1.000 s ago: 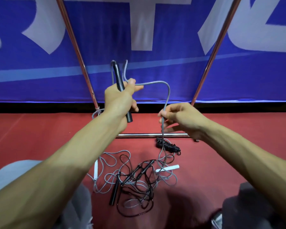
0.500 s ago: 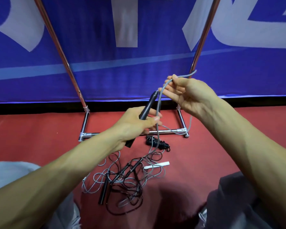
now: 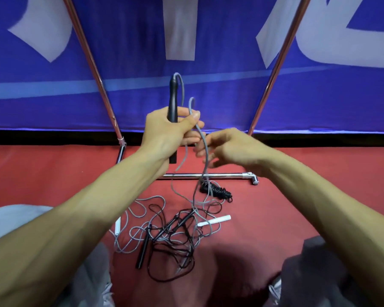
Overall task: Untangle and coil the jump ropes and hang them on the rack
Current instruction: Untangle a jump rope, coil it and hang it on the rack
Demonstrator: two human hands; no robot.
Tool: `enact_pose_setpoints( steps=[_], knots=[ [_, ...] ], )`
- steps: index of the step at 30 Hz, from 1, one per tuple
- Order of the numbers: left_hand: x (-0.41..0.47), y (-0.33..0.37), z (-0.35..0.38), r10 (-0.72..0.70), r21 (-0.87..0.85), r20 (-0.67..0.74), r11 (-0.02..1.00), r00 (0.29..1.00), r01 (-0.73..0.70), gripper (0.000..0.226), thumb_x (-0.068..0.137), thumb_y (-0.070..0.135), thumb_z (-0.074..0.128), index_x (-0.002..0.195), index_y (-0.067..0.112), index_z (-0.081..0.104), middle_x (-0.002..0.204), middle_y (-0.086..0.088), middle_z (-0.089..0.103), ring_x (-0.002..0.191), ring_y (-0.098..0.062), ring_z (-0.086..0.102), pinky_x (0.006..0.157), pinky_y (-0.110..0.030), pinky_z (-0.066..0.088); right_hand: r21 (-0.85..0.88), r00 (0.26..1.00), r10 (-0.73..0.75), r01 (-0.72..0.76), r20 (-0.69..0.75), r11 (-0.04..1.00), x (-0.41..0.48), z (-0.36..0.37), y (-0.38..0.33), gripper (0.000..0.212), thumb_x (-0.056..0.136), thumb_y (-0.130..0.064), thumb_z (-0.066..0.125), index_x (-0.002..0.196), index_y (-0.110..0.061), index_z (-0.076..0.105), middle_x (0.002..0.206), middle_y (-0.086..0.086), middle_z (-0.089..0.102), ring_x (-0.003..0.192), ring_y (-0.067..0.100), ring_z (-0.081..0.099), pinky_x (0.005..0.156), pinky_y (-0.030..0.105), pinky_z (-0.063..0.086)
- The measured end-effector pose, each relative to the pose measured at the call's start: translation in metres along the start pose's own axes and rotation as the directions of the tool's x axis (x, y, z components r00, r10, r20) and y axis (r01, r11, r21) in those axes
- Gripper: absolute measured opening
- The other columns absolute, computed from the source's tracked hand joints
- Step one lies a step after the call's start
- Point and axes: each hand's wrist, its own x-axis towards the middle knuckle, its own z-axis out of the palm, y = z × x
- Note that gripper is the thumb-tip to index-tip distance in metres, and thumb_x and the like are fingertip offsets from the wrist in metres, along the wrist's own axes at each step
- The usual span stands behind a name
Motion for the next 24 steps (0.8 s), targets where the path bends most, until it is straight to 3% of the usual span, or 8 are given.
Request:
enact_pose_setpoints(
  steps=[4, 6, 10, 12, 14, 17, 21, 24],
  knots=[
    [0.004, 0.012, -0.010, -0.008, -0.133, -0.036, 0.991, 0.999, 0.003, 0.008, 0.090, 0.011, 0.068, 0.087, 0.009, 0.061, 0.074, -0.008, 0.072, 0.063, -0.020, 0.073, 0.056, -0.022, 0.056, -0.313, 0.983, 0.068, -0.012, 0.168, 0.950, 0.007, 0.024, 0.024, 0.022, 0.090, 0.003, 0.051, 0.103, -0.004, 0.067, 0.097, 0.011, 0.067, 0.081, 0.014, 0.054, 0.076, 0.026, 0.048],
    [0.005, 0.017, -0.014, -0.006, -0.191, -0.053, 0.982, 0.999, -0.005, 0.009, 0.090, 0.013, 0.068, 0.088, 0.008, 0.061, 0.074, -0.007, 0.073, 0.063, -0.020, 0.072, 0.058, -0.023, 0.056, -0.449, 0.978, 0.054, 0.042, 0.200, 0.892, 0.009, 0.033, 0.036, 0.019, 0.091, -0.004, 0.055, 0.105, -0.007, 0.068, 0.099, 0.010, 0.068, 0.076, 0.010, 0.054, 0.071, 0.014, 0.046],
    [0.008, 0.022, -0.021, 0.016, -0.240, -0.066, 0.970, 0.998, -0.031, 0.013, 0.090, 0.016, 0.069, 0.093, 0.007, 0.060, 0.077, -0.007, 0.074, 0.070, -0.023, 0.074, 0.060, -0.024, 0.056, -0.682, 0.986, -0.030, 0.134, 0.163, 0.719, 0.013, 0.035, 0.046, 0.017, 0.095, -0.017, 0.053, 0.103, -0.016, 0.068, 0.077, -0.015, 0.061, 0.077, 0.008, 0.050, 0.063, 0.013, 0.032],
    [0.009, 0.022, -0.023, 0.022, -0.233, -0.067, 0.972, 0.998, -0.037, 0.013, 0.092, 0.018, 0.067, 0.095, 0.007, 0.061, 0.079, -0.009, 0.074, 0.073, -0.024, 0.074, 0.062, -0.024, 0.056, -0.696, 0.991, -0.066, 0.129, 0.118, 0.706, 0.013, 0.031, 0.044, 0.017, 0.095, -0.015, 0.052, 0.098, -0.017, 0.069, 0.075, -0.016, 0.060, 0.075, 0.008, 0.053, 0.060, 0.008, 0.035],
    [0.010, 0.021, -0.024, 0.016, -0.223, -0.079, 0.974, 0.997, -0.033, 0.016, 0.096, 0.021, 0.060, 0.098, 0.006, 0.062, 0.082, -0.010, 0.074, 0.075, -0.023, 0.074, 0.064, -0.024, 0.057, -0.564, 0.996, -0.080, 0.090, 0.042, 0.821, 0.013, 0.028, 0.041, 0.016, 0.096, -0.009, 0.049, 0.093, -0.012, 0.065, 0.080, -0.001, 0.067, 0.074, 0.017, 0.063, 0.066, 0.013, 0.047],
    [0.012, 0.015, -0.024, -0.038, -0.170, -0.085, 0.985, 0.996, 0.023, 0.024, 0.101, 0.026, 0.051, 0.104, 0.005, 0.062, 0.090, -0.012, 0.074, 0.079, -0.023, 0.075, 0.067, -0.026, 0.059, -0.154, 0.995, -0.051, 0.037, -0.086, 0.987, 0.008, 0.022, 0.029, 0.012, 0.099, -0.002, 0.043, 0.098, -0.007, 0.054, 0.075, 0.009, 0.065, 0.066, 0.026, 0.065, 0.064, 0.034, 0.057],
    [0.009, 0.000, -0.015, -0.102, 0.064, 0.033, 0.993, 0.994, 0.100, 0.018, 0.101, 0.024, 0.050, 0.096, 0.015, 0.065, 0.095, -0.007, 0.074, 0.084, -0.017, 0.073, 0.072, -0.022, 0.056, 0.108, 0.967, -0.097, 0.125, -0.234, 0.986, 0.001, 0.002, 0.004, 0.013, 0.101, -0.003, 0.037, 0.103, -0.006, 0.049, 0.074, 0.013, 0.062, 0.061, 0.027, 0.060, 0.059, 0.036, 0.058],
    [0.003, -0.012, -0.006, -0.165, 0.257, 0.165, 0.959, 0.972, 0.119, 0.015, 0.097, 0.019, 0.056, 0.099, 0.015, 0.070, 0.100, -0.004, 0.074, 0.088, -0.012, 0.070, 0.071, -0.016, 0.049, 0.161, 0.934, -0.112, 0.175, -0.339, 0.971, -0.003, -0.012, -0.006, 0.012, 0.101, -0.003, 0.038, 0.109, -0.001, 0.048, 0.072, 0.013, 0.062, 0.052, 0.020, 0.060, 0.055, 0.029, 0.058]
  ],
)
